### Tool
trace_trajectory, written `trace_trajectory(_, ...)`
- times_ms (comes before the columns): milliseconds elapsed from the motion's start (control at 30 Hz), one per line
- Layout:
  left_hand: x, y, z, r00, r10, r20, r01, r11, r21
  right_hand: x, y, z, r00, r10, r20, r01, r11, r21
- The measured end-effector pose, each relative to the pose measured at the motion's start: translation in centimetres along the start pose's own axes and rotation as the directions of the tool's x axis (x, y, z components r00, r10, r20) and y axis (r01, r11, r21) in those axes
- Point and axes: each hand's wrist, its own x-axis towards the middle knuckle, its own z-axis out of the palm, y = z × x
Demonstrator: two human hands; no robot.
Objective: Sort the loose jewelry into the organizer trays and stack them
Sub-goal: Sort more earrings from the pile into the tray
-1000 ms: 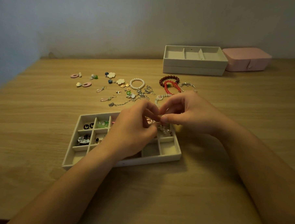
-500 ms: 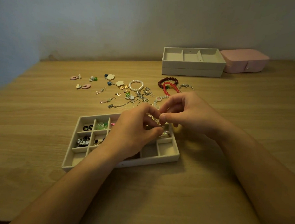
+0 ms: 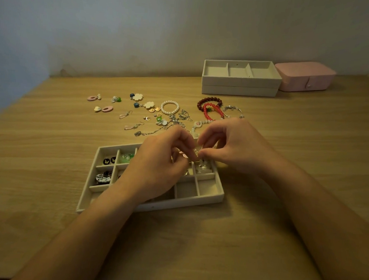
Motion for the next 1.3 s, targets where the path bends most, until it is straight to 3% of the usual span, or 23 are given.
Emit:
trace_trajectory(300, -0.1, -0.2, 0.1, 0.999, 0.011, 0.039, -0.012, 0.999, 0.044, 0.3, 0.4, 0.4, 1.0, -0.01, -0.012, 0.01, 1.0, 0.012)
trace_trajectory(400, 0.0, -0.2, 0.4, 1.0, -0.03, -0.006, 0.03, 1.0, 0.002, 0.2, 0.5, 0.0, 0.999, 0.032, 0.001, -0.032, 0.988, 0.15)
trace_trajectory(500, 0.0, 0.0, 0.6, 0.997, -0.068, 0.041, 0.072, 0.992, -0.105, 0.0, 0.3, -0.4, 0.999, 0.048, -0.003, -0.045, 0.947, 0.318)
trace_trajectory(900, 0.3, 0.3, 0.6, 0.997, -0.031, 0.077, 0.051, 0.961, -0.272, -0.4, 0.0, -1.3, 0.997, 0.057, -0.052, -0.008, 0.746, 0.666)
trace_trajectory(1300, 0.3, 0.4, 0.8, 0.995, -0.073, 0.063, 0.09, 0.934, -0.346, -0.2, 0.2, -1.4, 0.991, 0.103, -0.082, -0.012, 0.69, 0.723)
